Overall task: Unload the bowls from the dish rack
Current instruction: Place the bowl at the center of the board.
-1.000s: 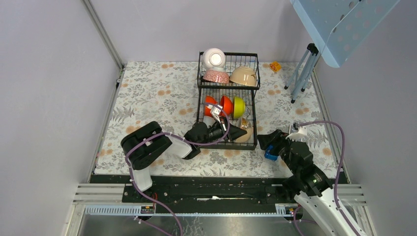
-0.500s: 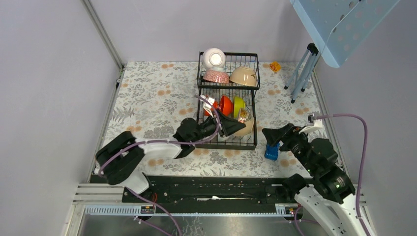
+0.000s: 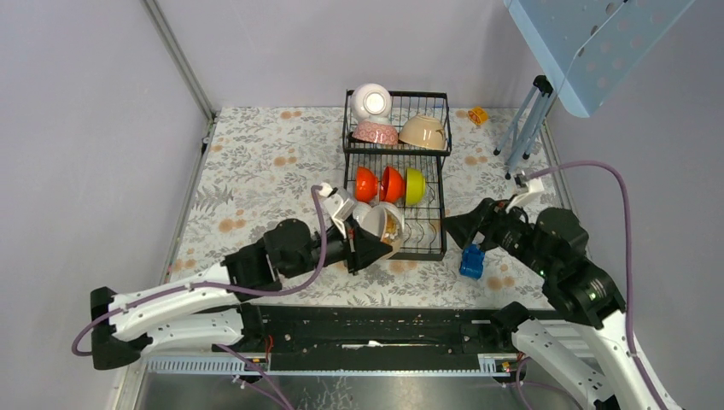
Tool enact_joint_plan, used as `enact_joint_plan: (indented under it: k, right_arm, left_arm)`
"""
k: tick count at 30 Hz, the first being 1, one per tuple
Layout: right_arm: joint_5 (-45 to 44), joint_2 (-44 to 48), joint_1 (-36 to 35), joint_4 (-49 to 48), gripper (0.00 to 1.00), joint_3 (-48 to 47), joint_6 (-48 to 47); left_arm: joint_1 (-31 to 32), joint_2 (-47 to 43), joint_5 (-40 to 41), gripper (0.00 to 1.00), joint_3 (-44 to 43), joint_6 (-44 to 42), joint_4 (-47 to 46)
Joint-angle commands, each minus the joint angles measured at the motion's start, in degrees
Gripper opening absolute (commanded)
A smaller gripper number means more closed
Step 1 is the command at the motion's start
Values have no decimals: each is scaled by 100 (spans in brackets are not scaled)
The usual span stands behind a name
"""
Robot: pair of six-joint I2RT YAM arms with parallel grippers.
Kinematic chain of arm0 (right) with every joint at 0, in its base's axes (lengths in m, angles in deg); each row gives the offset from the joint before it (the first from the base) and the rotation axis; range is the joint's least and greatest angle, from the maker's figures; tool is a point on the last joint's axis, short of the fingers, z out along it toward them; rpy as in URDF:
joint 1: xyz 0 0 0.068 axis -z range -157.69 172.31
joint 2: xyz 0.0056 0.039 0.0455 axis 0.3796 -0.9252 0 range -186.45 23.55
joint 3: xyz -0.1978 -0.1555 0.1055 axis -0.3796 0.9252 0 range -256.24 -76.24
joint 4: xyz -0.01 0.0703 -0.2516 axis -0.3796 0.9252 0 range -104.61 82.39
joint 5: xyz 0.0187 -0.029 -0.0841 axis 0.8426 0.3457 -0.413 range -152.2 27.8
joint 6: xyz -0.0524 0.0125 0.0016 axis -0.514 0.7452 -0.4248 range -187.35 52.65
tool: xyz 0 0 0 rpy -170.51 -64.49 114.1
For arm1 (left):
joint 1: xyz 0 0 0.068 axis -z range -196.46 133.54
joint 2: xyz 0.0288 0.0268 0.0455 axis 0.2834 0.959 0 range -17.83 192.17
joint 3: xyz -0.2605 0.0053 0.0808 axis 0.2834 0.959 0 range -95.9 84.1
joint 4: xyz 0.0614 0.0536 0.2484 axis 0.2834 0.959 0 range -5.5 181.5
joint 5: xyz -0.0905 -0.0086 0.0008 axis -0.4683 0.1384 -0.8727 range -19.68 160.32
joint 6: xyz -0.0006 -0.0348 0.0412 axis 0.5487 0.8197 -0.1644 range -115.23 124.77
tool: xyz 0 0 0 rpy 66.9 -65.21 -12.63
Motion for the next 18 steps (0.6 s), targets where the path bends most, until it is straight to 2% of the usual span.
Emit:
enact_joint_plan:
  k: [1,3,9,11,14,16,18]
  right_arm:
    - [722,-771,28,91,79,-505,-318]
    - [816,-1152,24,196,77,-748,-385]
    - [659,-1969,-264,672,74,-1562,-710]
    - [293,-2222,-711,864,73,-1727,-769]
    - [-717,-2523,-1872,1084,73,-1807,-783]
    - [-1343,-2762,-2562,1205,74,-1835,-747]
    - [-1582,-2913,-3016,1240,74,-1789,-724]
  left_arm:
    - [280,-319,1321,0,-523,-1020,1953]
    - [717,-308,1645,0,-632,-1325,2476]
    - [2341,284,3386,0,-990,-2163,3330]
    - [2690,468,3596,0,-982,-2325,3404]
    - [3064,555,3709,0,-858,-2531,3396]
    - [3222,556,3639,0,-728,-2736,3389]
    - [3326,507,3431,0,-553,-2877,3327]
